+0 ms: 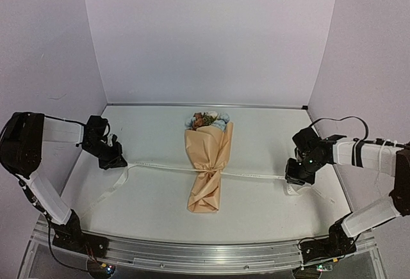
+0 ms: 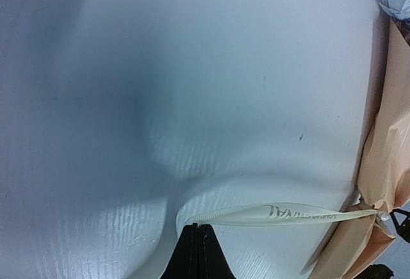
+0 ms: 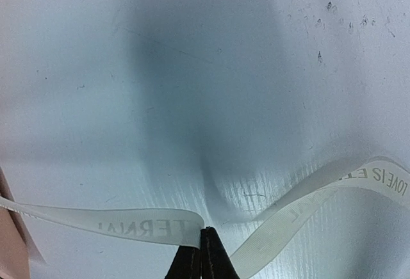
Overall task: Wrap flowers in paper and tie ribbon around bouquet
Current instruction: Tie the ribbon around the folded bouquet.
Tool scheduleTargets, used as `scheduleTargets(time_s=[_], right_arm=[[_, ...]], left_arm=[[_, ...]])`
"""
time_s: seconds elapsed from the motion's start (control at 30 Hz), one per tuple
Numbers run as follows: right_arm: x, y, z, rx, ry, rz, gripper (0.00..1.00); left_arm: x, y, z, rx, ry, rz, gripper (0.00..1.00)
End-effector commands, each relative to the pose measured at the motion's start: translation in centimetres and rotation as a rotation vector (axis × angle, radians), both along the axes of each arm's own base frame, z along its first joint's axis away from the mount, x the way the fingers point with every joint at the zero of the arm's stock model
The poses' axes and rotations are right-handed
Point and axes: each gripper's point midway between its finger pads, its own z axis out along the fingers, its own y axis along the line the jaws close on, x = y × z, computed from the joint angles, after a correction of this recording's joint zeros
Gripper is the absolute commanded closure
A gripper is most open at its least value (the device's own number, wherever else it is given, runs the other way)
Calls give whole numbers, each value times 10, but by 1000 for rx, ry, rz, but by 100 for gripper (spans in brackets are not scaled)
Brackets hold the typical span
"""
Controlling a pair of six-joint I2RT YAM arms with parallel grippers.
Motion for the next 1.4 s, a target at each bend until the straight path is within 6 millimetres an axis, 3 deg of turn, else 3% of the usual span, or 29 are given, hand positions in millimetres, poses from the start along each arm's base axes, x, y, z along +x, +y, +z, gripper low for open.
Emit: scheduleTargets(time_s=[0.0,0.1,0.2,0.33,0.5,0.57,0.63,0.7,0.83,0.9,0.97,1.1,1.2,1.3,1.37], right_arm=[[-44,-85,-11,-261,96,-215,100],[-55,-95,-13,-259,101,-251,100],[-61,-96,-11,-256,111,-224,100],[-67,-89,-8,-232,141,-142,100],[-67,-71,-3,-181,169,-28,99],[-66,-65,0,-182,175,29,89],[-64,-62,3,-199,156,76,70],[-60,-59,10,-209,124,113,50],[-47,-53,31,-223,40,179,25],[-40,-47,45,-223,3,212,4],[-33,-39,57,-198,-36,223,2],[-20,-32,72,-124,-97,82,2],[-16,-9,79,-1,-101,116,2],[-12,-7,78,-5,-101,130,2],[-5,-1,75,24,-136,127,3]], left_arm=[[-2,99,-5,203,25,308,100],[-5,107,-5,197,24,341,100],[-6,102,-3,174,7,310,100],[-3,77,2,137,-36,181,100],[0,32,9,135,-86,20,100],[6,24,17,120,-113,9,100],[13,22,31,138,-164,1,99],[19,22,48,159,-221,-14,91],[30,20,90,182,-353,-48,60],[33,12,109,205,-416,-87,48],[34,-1,125,230,-477,-143,41],[30,-34,141,222,-552,-253,31],[20,-66,146,217,-598,-362,22],[6,-99,143,269,-656,-514,14],[-8,-121,130,301,-676,-640,8]])
